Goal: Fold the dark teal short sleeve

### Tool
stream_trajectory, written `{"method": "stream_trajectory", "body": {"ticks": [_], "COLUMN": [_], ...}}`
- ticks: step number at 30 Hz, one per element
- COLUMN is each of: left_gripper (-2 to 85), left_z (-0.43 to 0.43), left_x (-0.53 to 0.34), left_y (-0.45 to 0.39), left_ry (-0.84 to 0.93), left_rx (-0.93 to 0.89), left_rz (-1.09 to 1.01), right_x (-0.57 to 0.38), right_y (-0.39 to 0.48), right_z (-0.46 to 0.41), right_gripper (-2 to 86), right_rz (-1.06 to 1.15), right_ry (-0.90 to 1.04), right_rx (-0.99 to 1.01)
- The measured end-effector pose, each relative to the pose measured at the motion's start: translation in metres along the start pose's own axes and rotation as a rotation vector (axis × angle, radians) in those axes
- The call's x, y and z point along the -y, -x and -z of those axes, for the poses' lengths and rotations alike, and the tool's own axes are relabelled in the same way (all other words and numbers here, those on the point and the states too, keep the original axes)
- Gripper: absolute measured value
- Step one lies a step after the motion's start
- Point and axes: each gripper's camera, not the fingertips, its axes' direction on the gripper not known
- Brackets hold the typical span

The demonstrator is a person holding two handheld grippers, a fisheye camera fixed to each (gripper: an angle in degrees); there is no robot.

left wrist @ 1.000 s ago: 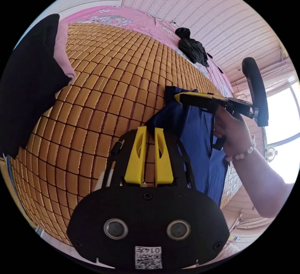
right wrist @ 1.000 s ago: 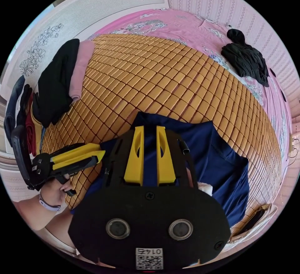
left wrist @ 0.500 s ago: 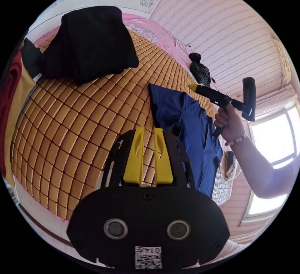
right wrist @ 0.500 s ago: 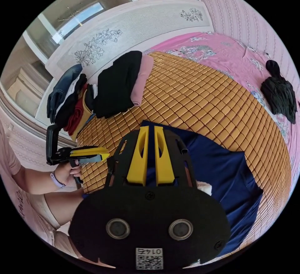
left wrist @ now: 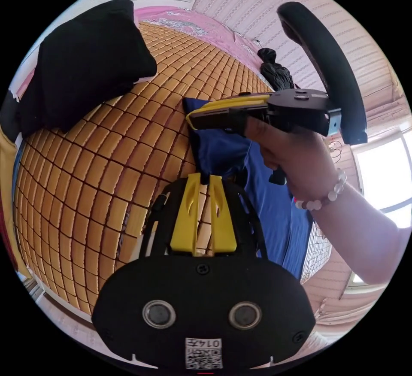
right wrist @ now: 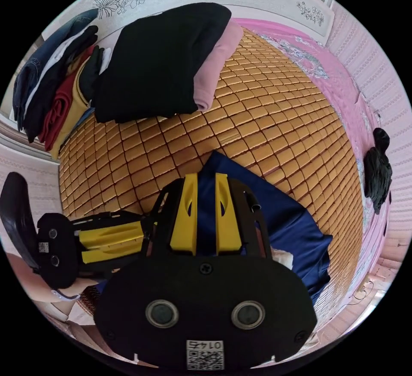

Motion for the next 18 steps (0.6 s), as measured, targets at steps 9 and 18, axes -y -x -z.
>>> {"method": "stream_trajectory", "body": {"ticks": [9, 18], "left_gripper": [-0.3, 4.2], "left_z": [0.004, 0.037], "left_x": [-0.005, -0.029], "left_y": [-0.006, -0.073], "left_ry": [-0.029, -0.065], "left_rx": [-0.031, -0.242], "left_rz": [-0.014, -0.382], "right_x": [-0.031, -0.218], "right_y": [-0.040, -0.106], "right_z": [0.030, 0.102], "right_gripper": [1.4, 4.5], "right_rz": [-0.150, -0.563], "right_ry": [-0.152, -0.374], "right_rx": [0.149, 0.179]}}
